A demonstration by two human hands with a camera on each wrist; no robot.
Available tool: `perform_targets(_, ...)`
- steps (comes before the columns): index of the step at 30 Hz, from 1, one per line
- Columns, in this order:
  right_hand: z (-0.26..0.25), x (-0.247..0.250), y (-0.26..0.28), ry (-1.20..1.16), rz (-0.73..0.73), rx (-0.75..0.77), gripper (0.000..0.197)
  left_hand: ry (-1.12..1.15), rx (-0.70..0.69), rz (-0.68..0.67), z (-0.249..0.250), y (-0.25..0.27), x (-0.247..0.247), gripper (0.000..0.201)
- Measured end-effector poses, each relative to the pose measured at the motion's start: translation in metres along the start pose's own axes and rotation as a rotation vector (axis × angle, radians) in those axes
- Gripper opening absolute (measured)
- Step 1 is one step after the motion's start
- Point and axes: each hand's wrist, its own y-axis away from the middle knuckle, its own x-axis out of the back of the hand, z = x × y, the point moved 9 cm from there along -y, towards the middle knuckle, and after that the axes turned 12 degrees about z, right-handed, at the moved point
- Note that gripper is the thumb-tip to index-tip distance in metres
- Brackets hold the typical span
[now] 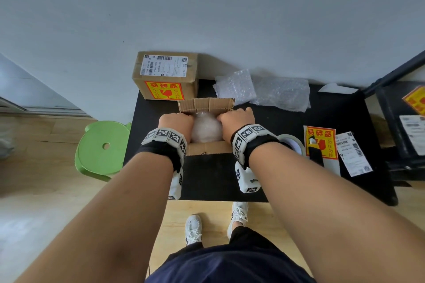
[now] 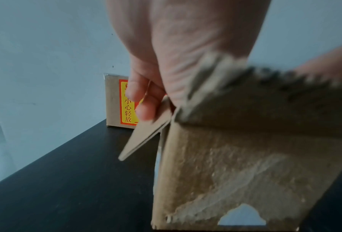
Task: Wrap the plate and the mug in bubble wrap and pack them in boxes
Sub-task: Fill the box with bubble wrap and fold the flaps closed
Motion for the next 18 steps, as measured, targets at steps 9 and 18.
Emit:
perform_targets(9,0.044,0.067,0.011,-0.35,0.302,-0.205,0.022,0.135,0.036,0.487,0.004,-0.006,0.085,0.016)
perform_targets(18,0.12,0.053,-0.007,-0.495,0.223,-0.367,0.027,0.342,0.16,0.513,0.025,-0.052,0.089,0.032)
